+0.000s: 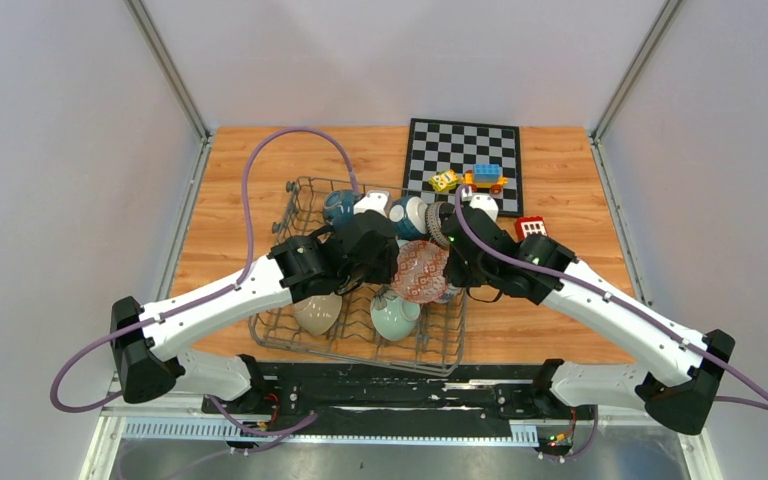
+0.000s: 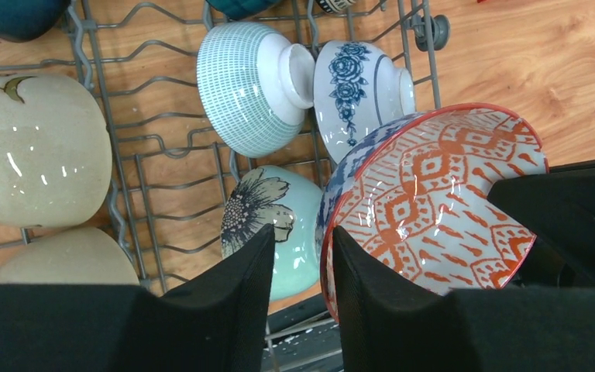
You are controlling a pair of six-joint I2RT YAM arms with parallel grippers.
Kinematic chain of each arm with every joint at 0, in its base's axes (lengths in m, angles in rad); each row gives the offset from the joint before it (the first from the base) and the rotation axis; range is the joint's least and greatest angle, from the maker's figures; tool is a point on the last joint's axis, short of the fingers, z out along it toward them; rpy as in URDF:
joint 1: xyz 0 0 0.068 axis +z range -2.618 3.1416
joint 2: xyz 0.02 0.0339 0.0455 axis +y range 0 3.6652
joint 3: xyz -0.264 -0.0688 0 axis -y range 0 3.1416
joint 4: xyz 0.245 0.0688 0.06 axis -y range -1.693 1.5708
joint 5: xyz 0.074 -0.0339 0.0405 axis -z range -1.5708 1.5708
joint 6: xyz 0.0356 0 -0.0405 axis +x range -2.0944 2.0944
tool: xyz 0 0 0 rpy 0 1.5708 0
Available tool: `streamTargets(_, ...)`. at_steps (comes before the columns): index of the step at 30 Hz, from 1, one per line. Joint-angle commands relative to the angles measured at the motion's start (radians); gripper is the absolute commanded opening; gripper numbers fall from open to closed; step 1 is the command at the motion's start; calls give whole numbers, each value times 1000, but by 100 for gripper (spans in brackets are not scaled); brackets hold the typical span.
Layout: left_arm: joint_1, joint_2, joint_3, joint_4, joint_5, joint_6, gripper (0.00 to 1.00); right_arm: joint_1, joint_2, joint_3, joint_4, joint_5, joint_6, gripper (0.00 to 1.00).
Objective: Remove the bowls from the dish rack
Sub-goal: Place the bowl at the center of the board.
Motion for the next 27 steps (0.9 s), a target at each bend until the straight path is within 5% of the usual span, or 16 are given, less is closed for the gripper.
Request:
streamTargets(1,-5,14,23,-1,0,26,32,-13,1,-3,29,-4,38,0)
streamTargets(9,-5,32,25,1,14,37,19,-13,10,-12,29,-12,47,0)
streamTargets(13,-6,38,28,1,15,43,1,-13,13,-6,29,-22,47,0)
streamTargets(17,-7,40,28,5,21,45,0,-12,14,-4,30,-33,40,1)
streamTargets(23,-3,14,38,-3,-28,60,0,-13,0,34,46,-84,-71,62)
streamTargets(27,60,-22,90,-46,-74,102,0,-13,-64,73,46,-95,-159,82)
